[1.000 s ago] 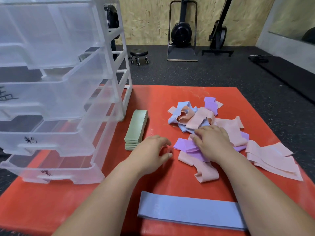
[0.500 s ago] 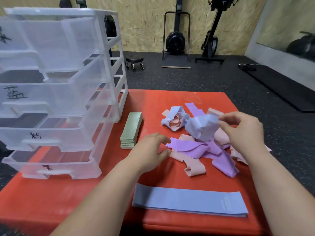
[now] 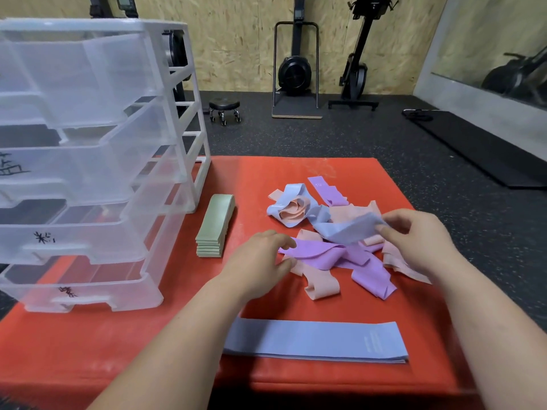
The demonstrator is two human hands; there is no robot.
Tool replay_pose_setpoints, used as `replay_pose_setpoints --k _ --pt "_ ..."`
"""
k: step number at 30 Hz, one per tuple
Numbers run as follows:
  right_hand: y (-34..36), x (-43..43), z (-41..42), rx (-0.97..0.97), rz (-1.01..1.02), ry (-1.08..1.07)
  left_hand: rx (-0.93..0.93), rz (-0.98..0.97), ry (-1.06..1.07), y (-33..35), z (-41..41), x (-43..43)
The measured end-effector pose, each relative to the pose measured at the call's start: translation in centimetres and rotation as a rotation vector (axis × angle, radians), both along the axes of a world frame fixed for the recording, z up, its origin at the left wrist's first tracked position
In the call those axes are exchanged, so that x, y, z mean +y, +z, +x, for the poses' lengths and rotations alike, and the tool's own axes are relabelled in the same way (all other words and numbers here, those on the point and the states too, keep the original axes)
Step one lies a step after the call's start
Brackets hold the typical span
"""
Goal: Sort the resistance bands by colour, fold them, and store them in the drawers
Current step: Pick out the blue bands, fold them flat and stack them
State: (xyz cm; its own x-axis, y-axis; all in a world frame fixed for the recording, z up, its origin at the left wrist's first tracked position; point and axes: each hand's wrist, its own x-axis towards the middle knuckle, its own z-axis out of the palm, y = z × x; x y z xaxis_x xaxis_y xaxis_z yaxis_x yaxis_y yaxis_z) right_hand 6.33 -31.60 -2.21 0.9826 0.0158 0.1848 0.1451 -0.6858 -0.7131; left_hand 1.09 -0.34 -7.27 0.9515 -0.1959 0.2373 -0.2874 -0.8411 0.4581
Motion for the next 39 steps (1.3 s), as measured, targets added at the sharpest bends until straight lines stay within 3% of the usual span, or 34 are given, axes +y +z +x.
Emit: replay_pose_setpoints --k 2,5,14,18,23,30,34,39 --pt "1.1 0.6 -0.3 -0.025 0.247 0.057 -0.001 -0.054 0.005 0.0 0.4 -0.3" --pt "2.5 1.8 -0.9 -0.070 0.440 0.125 -0.042 -0.182 0.009 0.5 0.8 -1.1" --pt "3.2 5.3 -1.9 -0.036 0.594 0.206 -0.101 -0.537 -0.057 2.9 0.3 -3.9" --pt "2.5 7.0 -2.5 0.011 0.545 0.277 -0.088 -0.655 -0.002 2.9 0.6 -4.3" --pt "0.9 7.6 -1.9 -0.012 0.415 0.189 0.021 -0.818 0.028 2.8 0.5 -2.6" --pt "-0.1 8.1 -1.2 -0.026 0.131 0.222 0.031 -0.825 0.071 2.7 0.4 -0.9" --pt "-0.3 9.4 -2.0 0.077 0.075 0.376 0.032 -0.820 0.067 2.4 0.3 -0.3" --pt "-0.9 11.5 -2.7 -0.067 0.166 0.323 0.064 -0.908 0.105 2.4 0.4 0.1"
